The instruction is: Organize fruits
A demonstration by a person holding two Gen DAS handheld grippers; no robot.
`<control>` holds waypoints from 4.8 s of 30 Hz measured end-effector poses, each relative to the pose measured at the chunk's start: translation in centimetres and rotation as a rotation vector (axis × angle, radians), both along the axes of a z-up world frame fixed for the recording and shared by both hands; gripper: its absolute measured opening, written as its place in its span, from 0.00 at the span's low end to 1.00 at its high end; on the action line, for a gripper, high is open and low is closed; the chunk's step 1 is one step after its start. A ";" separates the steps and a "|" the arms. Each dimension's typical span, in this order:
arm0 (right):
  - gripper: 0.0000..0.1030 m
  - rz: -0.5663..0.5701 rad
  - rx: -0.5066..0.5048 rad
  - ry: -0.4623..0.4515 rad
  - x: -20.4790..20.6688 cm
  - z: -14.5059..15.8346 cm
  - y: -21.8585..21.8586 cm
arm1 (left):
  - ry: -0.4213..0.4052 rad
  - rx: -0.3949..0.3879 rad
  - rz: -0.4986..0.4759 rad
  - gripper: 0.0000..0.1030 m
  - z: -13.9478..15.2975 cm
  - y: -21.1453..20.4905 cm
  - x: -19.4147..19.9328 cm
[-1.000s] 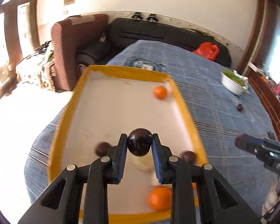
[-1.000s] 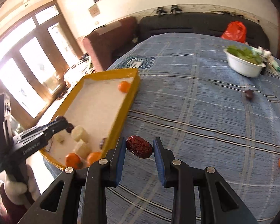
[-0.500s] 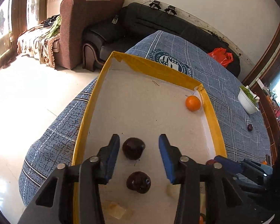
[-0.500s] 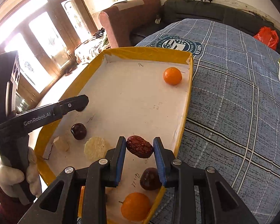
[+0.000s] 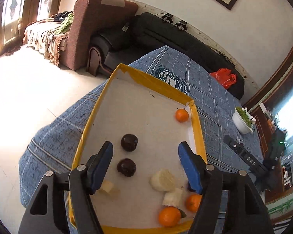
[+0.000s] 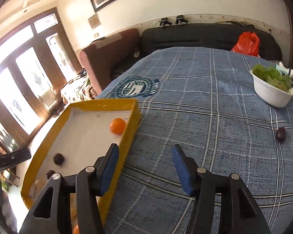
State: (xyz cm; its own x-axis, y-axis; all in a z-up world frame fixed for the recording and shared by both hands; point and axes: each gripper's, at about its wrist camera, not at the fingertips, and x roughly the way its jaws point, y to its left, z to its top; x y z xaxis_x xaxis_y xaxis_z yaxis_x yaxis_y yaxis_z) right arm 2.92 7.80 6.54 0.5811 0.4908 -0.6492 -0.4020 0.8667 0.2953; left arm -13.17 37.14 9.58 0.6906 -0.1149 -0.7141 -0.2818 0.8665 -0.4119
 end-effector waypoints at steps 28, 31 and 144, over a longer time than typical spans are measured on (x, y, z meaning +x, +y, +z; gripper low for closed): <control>0.61 -0.122 0.230 0.149 2.2 -4.9 -8.7 | -0.163 -0.008 0.366 0.77 10.1 -4.6 -22.0; 0.61 -0.107 0.215 0.142 1.9 -4.8 -8.4 | -0.166 -0.007 0.350 0.77 10.1 -5.2 -22.2; 0.37 -0.311 0.003 0.112 -10.0 -0.1 -25.6 | 0.002 0.157 -0.503 0.26 -4.5 -26.5 1.5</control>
State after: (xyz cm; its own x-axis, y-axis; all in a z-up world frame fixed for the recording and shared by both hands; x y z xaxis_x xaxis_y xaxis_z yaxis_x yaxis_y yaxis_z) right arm -7.09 -17.84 6.39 0.6283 0.3029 -0.7166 -0.0832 0.9420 0.3253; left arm -11.66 10.67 5.10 0.5765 -0.3229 -0.7506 0.1838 0.9463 -0.2659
